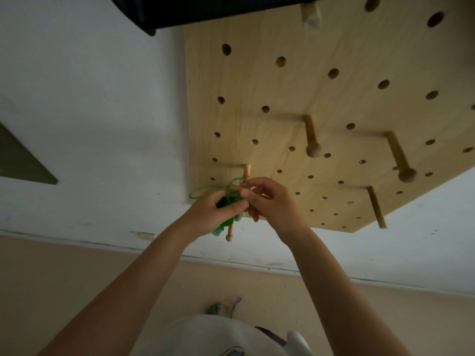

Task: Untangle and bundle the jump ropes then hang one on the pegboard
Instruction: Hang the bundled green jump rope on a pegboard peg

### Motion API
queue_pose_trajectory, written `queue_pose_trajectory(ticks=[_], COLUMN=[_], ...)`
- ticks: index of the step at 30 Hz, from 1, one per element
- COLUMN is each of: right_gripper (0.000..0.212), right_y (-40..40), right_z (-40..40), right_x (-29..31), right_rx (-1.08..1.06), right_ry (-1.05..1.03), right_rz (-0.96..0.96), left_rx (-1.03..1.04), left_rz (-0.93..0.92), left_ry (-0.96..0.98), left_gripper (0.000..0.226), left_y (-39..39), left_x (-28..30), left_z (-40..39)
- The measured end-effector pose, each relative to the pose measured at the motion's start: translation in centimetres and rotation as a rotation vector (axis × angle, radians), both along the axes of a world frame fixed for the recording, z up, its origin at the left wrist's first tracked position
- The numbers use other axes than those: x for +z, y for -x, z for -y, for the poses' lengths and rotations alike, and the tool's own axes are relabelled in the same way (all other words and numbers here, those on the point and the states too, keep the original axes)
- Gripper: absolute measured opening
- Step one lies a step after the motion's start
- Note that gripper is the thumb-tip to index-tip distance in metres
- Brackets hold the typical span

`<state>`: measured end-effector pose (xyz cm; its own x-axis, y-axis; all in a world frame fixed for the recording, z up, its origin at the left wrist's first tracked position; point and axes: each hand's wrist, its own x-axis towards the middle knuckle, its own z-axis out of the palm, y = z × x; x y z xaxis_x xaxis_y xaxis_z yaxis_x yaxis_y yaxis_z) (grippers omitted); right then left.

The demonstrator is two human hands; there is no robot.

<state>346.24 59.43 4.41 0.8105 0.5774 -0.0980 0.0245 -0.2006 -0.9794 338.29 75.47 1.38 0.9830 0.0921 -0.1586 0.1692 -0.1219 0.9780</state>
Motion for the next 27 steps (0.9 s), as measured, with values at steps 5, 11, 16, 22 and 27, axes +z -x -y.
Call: queue_pose_trajectory(ticks=[5, 11, 16, 22, 27], right_gripper=[0.014, 0.009, 0.024, 0.028, 0.019], right_y=[1.0, 2.2, 2.9, 2.7, 2.7], right_z=[0.8, 1.8, 2.9, 3.5, 2.8], right_x=[-0.7, -1.3, -1.4, -0.7, -0.8], right_rx=[-0.029, -0.039, -0.076, 0.026, -0.047], right_ry=[-0.103, -0.099, -0.010, 0.057, -0.053], right_rz=[-0.077, -0.173, -0.157, -0.012, -0.042], left_rx=[0.145, 0.311, 0.113, -0.219, -0.204], left_rz=[-0.016, 0.040, 0.014, -0.082, -0.059], left_ry=[0.070, 0.060, 0.078, 0.005, 0.109], left_gripper=[0.045, 0.027, 0.048, 0.047, 0.040], left_y=[0.9, 0.6, 1.4, 1.5, 1.5], left_x=[0.8, 0.4, 0.4, 0.5, -0.3], left_z=[1.7, 2.2, 1.9, 2.7, 3.3])
